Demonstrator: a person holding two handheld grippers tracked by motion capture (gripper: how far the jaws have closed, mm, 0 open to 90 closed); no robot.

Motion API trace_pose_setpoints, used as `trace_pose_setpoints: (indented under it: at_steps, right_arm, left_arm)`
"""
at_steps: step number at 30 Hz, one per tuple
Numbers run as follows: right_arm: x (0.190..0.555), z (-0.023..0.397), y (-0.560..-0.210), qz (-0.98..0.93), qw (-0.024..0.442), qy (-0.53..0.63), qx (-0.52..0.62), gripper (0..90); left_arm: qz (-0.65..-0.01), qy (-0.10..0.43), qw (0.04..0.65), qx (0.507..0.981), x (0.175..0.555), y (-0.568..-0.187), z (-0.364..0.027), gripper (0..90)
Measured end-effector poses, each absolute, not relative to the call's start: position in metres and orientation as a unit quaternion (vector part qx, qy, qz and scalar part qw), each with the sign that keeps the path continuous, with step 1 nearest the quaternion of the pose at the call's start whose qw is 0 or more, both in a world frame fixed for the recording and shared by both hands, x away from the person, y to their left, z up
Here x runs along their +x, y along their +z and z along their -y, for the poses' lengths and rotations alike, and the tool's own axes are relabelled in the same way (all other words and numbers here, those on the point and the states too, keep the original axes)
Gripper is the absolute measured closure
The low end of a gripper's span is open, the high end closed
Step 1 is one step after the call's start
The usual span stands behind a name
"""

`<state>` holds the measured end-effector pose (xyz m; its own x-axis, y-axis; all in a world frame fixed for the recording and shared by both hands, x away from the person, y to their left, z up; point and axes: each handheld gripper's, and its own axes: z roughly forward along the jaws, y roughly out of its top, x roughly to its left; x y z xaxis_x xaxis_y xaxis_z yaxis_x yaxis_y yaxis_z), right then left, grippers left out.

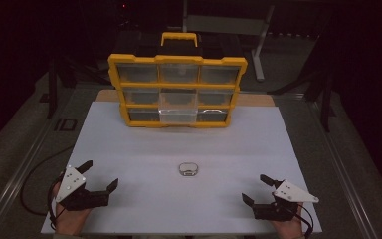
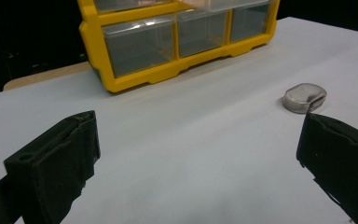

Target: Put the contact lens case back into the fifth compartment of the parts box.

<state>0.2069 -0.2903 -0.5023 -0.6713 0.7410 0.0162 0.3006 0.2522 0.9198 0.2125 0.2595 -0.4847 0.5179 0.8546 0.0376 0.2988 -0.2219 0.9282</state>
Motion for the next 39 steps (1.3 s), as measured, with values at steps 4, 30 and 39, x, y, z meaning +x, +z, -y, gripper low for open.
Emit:
trace_pose_setpoints:
  at_steps: [4, 30, 39]
  right_arm:
    - [0.206, 0.289, -0.503, -0.761, 0.219, 0.508, 0.340, 8.5]
    - [0.208, 0.292, -0.501, -0.752, 0.211, 0.520, 0.345, 8.5]
    - [0.209, 0.290, -0.502, -0.758, 0.208, 0.516, 0.342, 8.5]
  left_arm:
    - [-0.398, 0.285, 0.484, 0.726, 0.213, -0.486, -0.260, 0.0]
    - [-0.394, 0.268, 0.479, 0.737, 0.220, -0.472, -0.258, 0.0]
    - [-0.382, 0.256, 0.491, 0.740, 0.226, -0.465, -0.247, 0.0]
